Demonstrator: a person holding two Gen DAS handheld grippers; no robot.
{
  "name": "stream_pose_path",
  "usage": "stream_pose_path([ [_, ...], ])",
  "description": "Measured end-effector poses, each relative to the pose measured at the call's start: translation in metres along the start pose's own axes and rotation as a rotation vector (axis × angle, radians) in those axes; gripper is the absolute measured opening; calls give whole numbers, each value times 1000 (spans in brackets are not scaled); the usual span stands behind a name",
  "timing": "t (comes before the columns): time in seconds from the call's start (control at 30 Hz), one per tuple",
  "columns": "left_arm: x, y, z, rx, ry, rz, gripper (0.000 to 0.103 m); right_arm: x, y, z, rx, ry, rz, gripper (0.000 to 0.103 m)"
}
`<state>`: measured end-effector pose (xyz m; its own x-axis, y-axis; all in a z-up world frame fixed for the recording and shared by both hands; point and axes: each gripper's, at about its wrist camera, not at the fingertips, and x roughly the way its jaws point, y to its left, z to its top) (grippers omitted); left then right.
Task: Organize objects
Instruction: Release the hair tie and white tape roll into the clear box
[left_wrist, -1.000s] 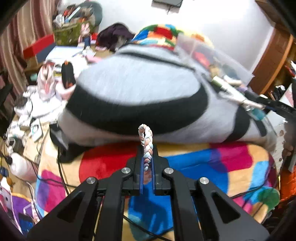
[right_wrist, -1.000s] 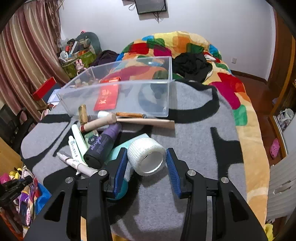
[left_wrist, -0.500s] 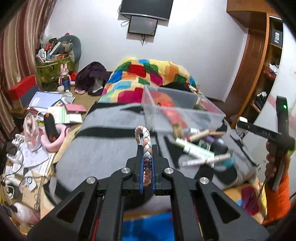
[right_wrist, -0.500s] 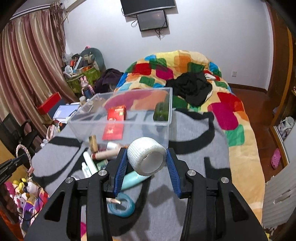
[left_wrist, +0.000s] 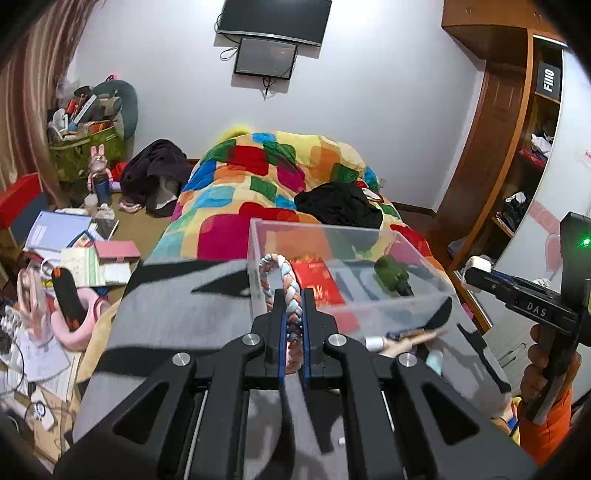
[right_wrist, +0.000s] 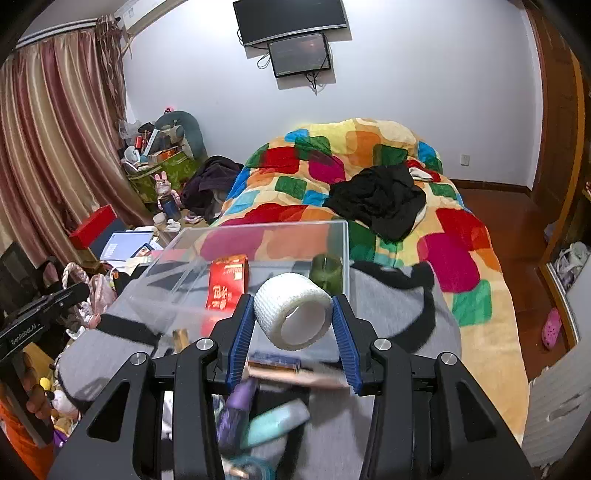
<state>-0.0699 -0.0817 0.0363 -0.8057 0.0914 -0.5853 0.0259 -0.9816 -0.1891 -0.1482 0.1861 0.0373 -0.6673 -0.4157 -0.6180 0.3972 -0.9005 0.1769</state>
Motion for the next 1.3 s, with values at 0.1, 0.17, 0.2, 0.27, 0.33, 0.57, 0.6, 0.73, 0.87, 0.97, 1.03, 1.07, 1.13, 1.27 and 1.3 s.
stream_pose_path([
  [0.1,14,-3,10,6,9,-9,5,10,4,11,-13,1,-7,39],
  [0.17,24,-5,17,12,15,-9,5,17,8,18,-25,3,-8,39],
  [0.2,30,-7,20,15,20,-9,5,21,10,21,-35,5,-8,39],
  [0.27,40,-8,24,19,34,-13,5,31,14,27,-55,17,-11,39],
  [0.33,53,-10,28,27,58,-11,5,41,19,30,-71,32,-11,39],
  [0.57,91,-16,32,61,120,21,5,82,28,28,-128,126,-29,39],
  [0.6,96,-17,32,66,130,26,5,88,28,27,-136,140,-34,39],
  [0.73,109,-19,27,80,161,8,6,105,30,21,-157,186,-38,39],
  [0.87,114,-25,23,99,180,-8,8,112,33,17,-169,205,-36,40],
  [0.97,115,-26,22,93,192,-24,17,113,31,16,-165,208,-37,40],
  [1.03,113,-27,22,89,193,-33,32,113,30,15,-164,217,-34,41],
  [1.07,111,-28,23,87,191,-37,36,113,30,15,-165,220,-35,44],
  [1.13,107,-29,23,88,178,-42,53,110,30,15,-164,218,-39,54],
  [1.27,94,-36,24,106,155,-40,61,98,28,18,-156,186,-42,64],
  [1.3,90,-38,24,110,150,-42,65,94,27,18,-154,182,-40,66],
])
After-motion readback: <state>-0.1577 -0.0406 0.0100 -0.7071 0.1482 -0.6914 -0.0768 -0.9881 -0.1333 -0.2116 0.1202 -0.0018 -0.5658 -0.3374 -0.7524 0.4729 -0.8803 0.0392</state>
